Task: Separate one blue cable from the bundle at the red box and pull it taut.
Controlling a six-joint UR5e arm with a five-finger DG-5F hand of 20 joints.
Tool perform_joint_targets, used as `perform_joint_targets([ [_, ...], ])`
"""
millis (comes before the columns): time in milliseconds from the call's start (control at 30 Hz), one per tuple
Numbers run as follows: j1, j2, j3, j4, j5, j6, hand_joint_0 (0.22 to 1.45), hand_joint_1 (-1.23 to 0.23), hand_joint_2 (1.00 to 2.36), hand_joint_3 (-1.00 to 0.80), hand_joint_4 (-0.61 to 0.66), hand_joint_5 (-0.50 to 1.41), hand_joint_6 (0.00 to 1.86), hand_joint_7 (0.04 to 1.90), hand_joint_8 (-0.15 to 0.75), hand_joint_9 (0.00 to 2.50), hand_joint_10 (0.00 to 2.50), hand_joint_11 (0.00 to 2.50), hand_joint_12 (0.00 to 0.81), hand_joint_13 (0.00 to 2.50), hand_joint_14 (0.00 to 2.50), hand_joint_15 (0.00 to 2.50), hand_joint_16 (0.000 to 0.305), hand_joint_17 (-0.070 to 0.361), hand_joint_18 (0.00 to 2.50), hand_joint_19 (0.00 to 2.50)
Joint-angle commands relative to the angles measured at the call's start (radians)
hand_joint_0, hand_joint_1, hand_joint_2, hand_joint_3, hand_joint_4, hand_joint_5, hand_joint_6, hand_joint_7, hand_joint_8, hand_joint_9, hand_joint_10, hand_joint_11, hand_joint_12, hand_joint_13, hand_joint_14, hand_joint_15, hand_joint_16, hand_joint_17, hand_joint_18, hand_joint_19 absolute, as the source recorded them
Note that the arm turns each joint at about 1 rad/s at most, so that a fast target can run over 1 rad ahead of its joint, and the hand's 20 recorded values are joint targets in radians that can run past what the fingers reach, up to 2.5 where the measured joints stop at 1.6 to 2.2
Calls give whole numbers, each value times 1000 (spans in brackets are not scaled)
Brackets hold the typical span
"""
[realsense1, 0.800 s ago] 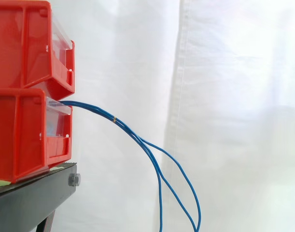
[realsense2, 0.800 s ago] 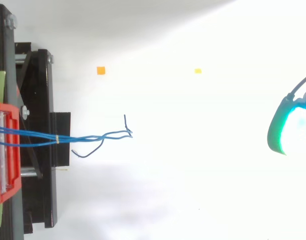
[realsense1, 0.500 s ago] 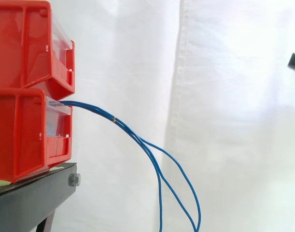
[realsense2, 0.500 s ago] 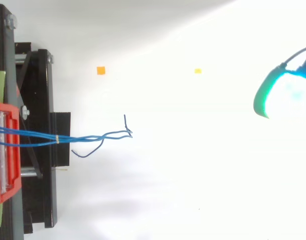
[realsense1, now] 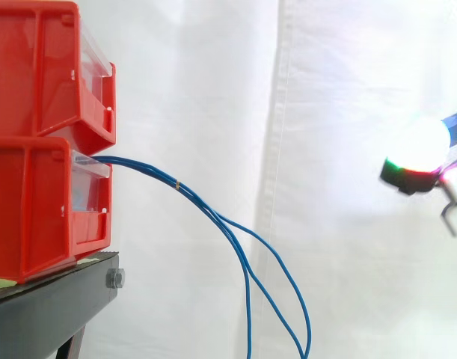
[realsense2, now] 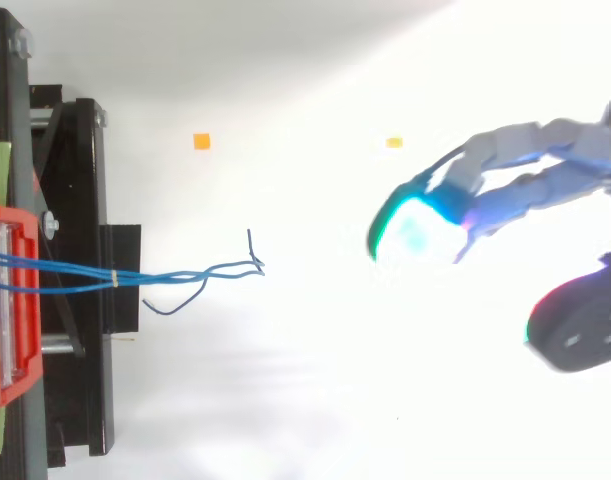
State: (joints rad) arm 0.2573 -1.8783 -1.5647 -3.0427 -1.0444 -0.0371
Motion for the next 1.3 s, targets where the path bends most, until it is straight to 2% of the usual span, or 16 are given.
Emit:
perform_joint_targets([
  [0, 2, -64, 81, -53, -9, 3, 519, -601, 1000, -500, 214, -204, 503, 924, 306, 677, 18, 672, 376, 628, 17, 462, 45, 101, 514, 573],
  [33, 4, -82, 109, -67, -12, 9, 516, -621, 1000, -500, 213, -204, 503, 924, 301, 675, 18, 664, 367, 633, 17, 467, 44, 100, 514, 564],
  [100, 4, -101, 121, -61, -11, 13, 518, -642, 1000, -500, 212, -205, 503, 924, 299, 680, 19, 665, 363, 633, 18, 463, 43, 98, 511, 563],
  [300, 11, -128, 121, 25, 7, -4, 518, -704, 1000, -500, 218, -204, 503, 922, 296, 690, 17, 675, 363, 640, 17, 455, 42, 94, 507, 538],
  [367, 11, -151, 121, 39, 11, 0, 519, -707, 1000, -500, 213, -205, 503, 923, 297, 680, 17, 672, 361, 636, 17, 453, 41, 93, 499, 519],
  [467, 5, -188, 135, 61, 9, 19, 524, -700, 1000, -500, 216, -202, 503, 922, 296, 693, 19, 671, 361, 635, 17, 450, 41, 91, 486, 522],
  [500, 2, -199, 152, 70, 11, 25, 524, -700, 1000, -500, 218, -201, 503, 923, 296, 694, 17, 670, 359, 635, 17, 452, 41, 91, 485, 522],
  [667, -3, -208, 155, 99, 38, 20, 525, -688, 1000, -500, 219, -199, 503, 920, 297, 707, 17, 668, 364, 647, 17, 453, 41, 91, 477, 514],
  [700, -10, -208, 156, 102, 58, 19, 525, -687, 1000, -500, 217, -198, 503, 921, 294, 709, 19, 672, 363, 647, 17, 458, 40, 91, 476, 514],
  [833, -23, -208, 156, 104, 73, 22, 524, -677, 1000, -500, 218, -196, 503, 915, 298, 720, 19, 676, 366, 653, 17, 461, 41, 91, 471, 521],
  [900, -36, -208, 156, 104, 86, 19, 523, -675, 1000, -500, 219, -196, 503, 918, 298, 720, 20, 675, 366, 657, 17, 464, 41, 91, 472, 525],
  [1000, -50, -208, 164, 104, 84, 17, 523, -669, 1000, -500, 219, -195, 503, 918, 300, 721, 19, 674, 366, 658, 17, 458, 41, 92, 471, 522],
  [1133, -59, -208, 167, 102, 83, 17, 524, -666, 1000, -500, 223, -194, 503, 918, 299, 727, 20, 670, 366, 659, 17, 468, 41, 92, 471, 523],
  [1267, -81, -209, 167, 111, 80, -12, 524, -664, 1000, -500, 220, -193, 503, 919, 301, 728, 20, 677, 367, 661, 17, 469, 41, 92, 469, 525],
])
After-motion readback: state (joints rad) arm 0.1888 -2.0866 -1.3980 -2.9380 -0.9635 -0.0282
